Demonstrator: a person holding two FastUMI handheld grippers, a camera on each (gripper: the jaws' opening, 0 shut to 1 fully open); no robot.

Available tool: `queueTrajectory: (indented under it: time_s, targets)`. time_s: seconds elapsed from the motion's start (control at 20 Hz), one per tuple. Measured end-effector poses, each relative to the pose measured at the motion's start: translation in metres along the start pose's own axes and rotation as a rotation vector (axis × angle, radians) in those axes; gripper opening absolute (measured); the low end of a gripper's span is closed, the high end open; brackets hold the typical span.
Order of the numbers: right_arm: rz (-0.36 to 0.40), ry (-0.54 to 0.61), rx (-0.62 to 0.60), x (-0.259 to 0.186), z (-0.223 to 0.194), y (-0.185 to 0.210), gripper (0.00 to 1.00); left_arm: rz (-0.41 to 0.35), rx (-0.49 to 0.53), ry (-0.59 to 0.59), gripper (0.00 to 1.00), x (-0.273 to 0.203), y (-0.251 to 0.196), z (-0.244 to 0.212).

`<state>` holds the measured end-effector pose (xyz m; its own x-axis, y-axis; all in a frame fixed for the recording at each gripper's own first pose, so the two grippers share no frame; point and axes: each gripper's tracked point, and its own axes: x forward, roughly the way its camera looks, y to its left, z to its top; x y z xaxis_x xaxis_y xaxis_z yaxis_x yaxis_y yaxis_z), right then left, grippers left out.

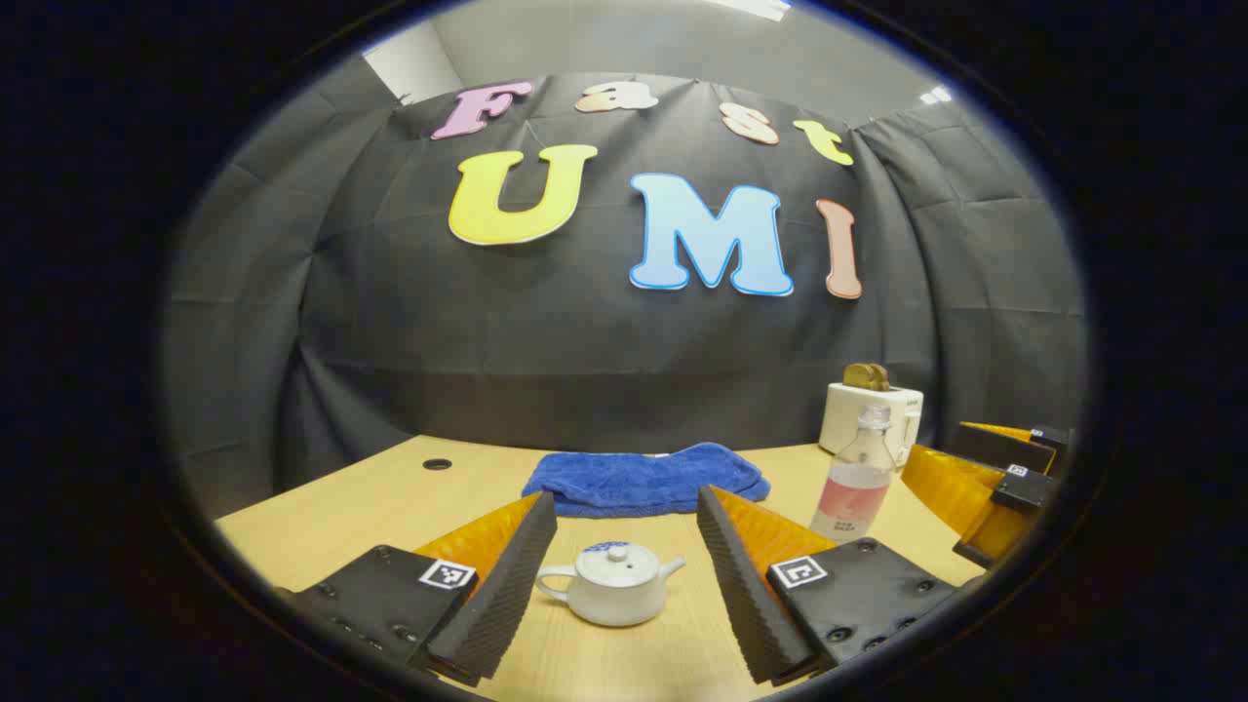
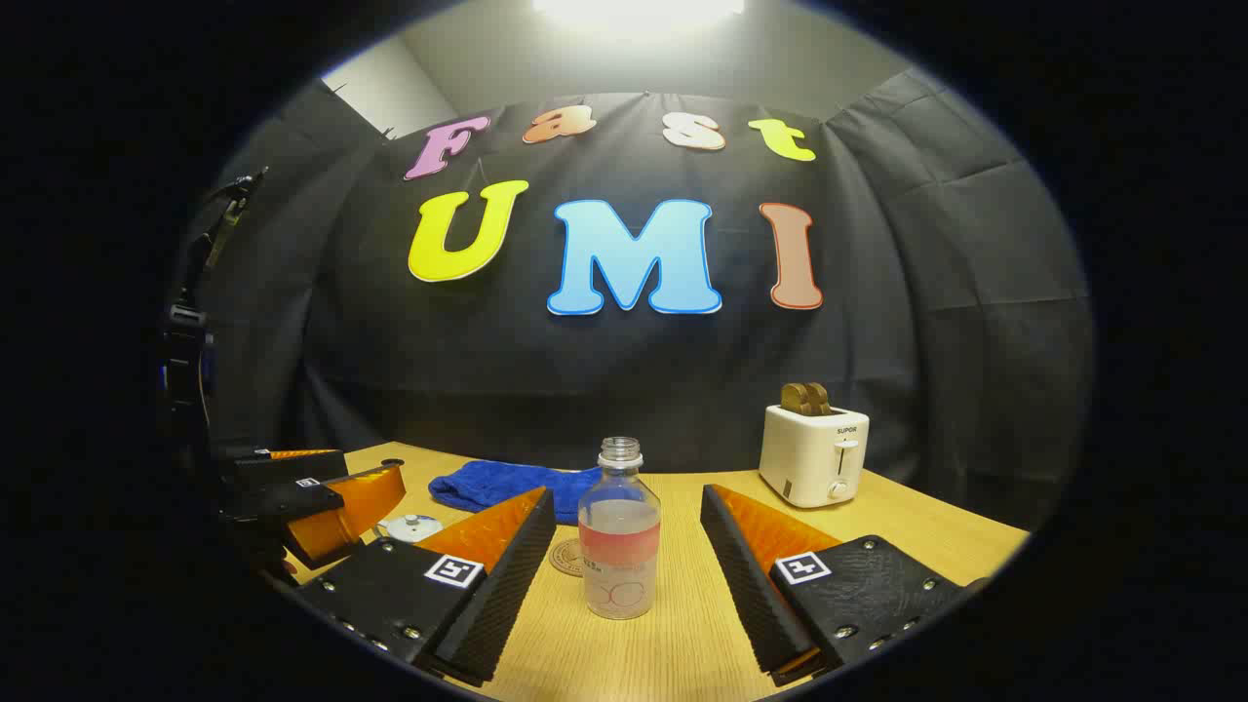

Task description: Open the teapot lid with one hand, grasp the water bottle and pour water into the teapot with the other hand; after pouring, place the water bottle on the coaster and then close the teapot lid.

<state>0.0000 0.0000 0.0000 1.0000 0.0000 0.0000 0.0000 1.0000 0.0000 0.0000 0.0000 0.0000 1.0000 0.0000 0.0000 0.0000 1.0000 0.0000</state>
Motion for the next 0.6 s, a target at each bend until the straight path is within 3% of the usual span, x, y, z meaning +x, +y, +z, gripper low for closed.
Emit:
queueTrajectory:
  time_s: [0.3,0.4,0.6]
  targets:
    - [-0.006,0.012,0.009,0.000,-0.004,-0.004,0.93,-0.014,0.011,0.053,0.94,0.027,0.003,-0.017]
    - [-0.007,0.014,0.009,0.001,-0.005,-0.006,0.93,-0.014,0.016,0.071,0.82,0.038,0.004,-0.023]
    - [-0.010,0.025,0.013,0.003,-0.009,-0.008,0.93,-0.018,0.014,0.115,0.82,0.055,0.005,-0.041]
